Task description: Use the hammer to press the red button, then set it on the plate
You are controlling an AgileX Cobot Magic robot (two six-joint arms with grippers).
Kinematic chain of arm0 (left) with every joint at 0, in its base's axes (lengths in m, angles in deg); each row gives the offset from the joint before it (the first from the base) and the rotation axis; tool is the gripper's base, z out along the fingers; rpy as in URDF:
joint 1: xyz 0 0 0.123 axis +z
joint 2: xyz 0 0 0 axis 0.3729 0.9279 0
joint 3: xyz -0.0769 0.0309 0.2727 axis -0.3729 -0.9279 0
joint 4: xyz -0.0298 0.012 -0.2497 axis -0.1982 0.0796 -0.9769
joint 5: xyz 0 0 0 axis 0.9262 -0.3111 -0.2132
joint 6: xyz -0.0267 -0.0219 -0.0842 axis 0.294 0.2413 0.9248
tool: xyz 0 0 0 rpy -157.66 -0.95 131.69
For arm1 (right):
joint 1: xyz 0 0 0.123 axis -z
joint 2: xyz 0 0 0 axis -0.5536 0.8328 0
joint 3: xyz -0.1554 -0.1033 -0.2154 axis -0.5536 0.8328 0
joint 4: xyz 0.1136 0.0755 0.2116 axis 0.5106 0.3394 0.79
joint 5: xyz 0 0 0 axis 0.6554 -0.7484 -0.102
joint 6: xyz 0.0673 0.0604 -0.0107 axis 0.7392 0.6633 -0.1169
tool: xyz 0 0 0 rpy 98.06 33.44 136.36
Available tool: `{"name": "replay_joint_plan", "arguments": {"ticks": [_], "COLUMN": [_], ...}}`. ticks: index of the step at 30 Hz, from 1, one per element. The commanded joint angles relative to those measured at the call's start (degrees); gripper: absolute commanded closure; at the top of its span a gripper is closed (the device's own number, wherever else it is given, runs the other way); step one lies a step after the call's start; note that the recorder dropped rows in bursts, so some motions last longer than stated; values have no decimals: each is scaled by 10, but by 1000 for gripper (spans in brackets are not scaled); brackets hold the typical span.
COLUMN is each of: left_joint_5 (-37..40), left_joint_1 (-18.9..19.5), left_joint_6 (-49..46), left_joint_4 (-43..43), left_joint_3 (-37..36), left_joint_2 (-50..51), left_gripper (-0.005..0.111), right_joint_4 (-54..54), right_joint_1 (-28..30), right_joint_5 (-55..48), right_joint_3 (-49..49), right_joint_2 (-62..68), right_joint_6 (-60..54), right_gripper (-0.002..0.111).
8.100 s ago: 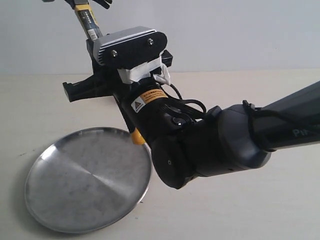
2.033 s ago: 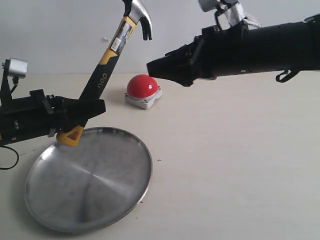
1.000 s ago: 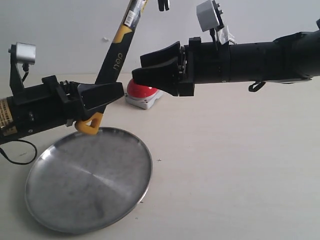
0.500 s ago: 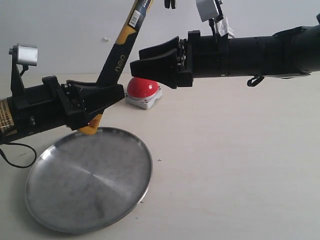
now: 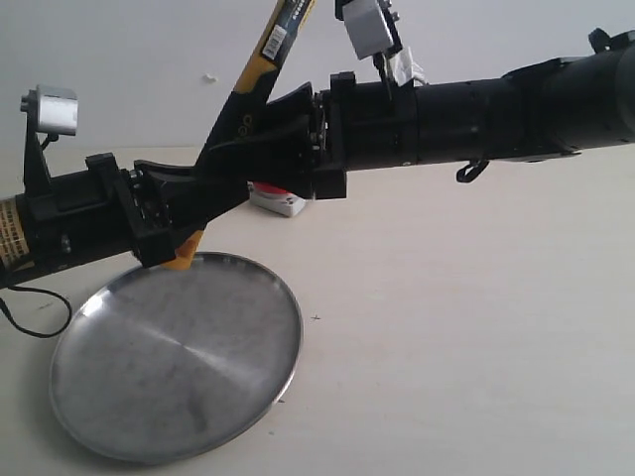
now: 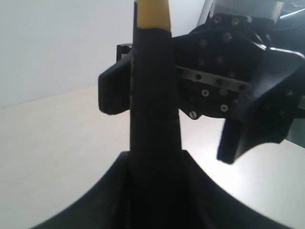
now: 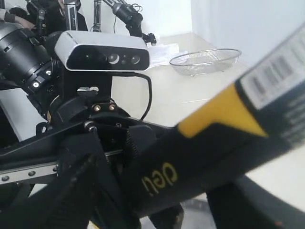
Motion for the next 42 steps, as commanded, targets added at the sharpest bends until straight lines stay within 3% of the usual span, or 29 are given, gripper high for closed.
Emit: {"name": "replay_joint_plan", "arguments": {"ticks": [1, 16, 31, 33, 39, 42], "left_joint_5": [-46, -46, -46, -46, -46, -46], "left_joint_1": [-1, -1, -1, -1, -1, -1], "left_joint_6": [-7, -6, -5, -5, -5, -5], "left_joint_4": [-27, -34, -41, -43, -43, -43], "left_joint_3": [9, 9, 9, 9, 9, 9], "left_joint_2": [-12, -12, -12, -12, -12, -12], "left_gripper": [107, 107, 107, 107, 107, 107], "right_joint_4": [6, 6, 6, 6, 6, 6], "right_joint_1": [-23, -32, -59, -59, -59, -59], "right_joint_5": [-7, -7, -7, -7, 0, 8], "right_joint_3": [-23, -48, -76, -76, -76, -76], "right_joint_2": [-5, -5, -5, -5, -5, -5], "right_joint_6": [-8, 16, 40, 41, 56, 63], "right_gripper": [46, 54, 55, 63, 108, 108]}}
